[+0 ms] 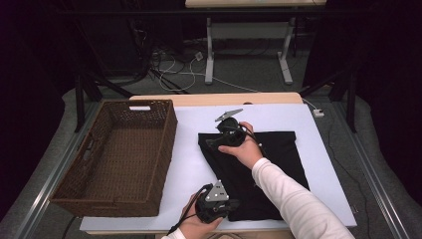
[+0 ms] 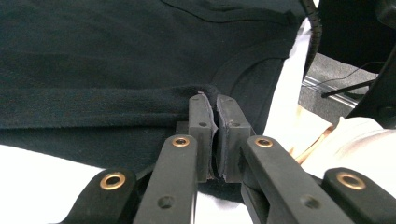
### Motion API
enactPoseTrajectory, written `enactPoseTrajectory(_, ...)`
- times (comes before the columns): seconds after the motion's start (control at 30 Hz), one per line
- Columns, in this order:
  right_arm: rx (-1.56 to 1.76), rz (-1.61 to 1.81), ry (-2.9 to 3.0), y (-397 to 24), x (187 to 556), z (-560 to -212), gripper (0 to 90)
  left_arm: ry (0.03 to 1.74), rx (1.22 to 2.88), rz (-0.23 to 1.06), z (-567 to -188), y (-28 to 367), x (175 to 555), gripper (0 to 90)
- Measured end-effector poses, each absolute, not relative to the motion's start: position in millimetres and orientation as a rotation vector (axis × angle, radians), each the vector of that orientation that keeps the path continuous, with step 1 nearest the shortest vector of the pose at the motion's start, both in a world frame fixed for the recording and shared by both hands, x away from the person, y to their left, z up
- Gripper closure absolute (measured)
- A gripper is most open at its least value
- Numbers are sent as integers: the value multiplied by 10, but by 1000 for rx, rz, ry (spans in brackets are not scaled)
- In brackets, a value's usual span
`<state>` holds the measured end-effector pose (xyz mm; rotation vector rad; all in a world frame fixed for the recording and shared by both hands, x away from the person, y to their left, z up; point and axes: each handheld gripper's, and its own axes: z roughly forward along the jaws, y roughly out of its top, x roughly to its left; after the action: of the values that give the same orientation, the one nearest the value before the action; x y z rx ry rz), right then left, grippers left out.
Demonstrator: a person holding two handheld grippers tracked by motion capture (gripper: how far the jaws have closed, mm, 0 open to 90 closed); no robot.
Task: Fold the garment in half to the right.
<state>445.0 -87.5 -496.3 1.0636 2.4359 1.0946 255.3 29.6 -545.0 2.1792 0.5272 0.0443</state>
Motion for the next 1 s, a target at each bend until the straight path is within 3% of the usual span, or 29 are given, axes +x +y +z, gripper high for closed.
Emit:
enactPoseTrajectory(0.47,1021,1078,2487,-543,4573,-5130,308,512,2181,38,-5458,300,2533,861)
enactPoseTrajectory(1.0,1070,1037,2492,-394,4728,-5376,313,505,2191,31,-5446,336,2533,862)
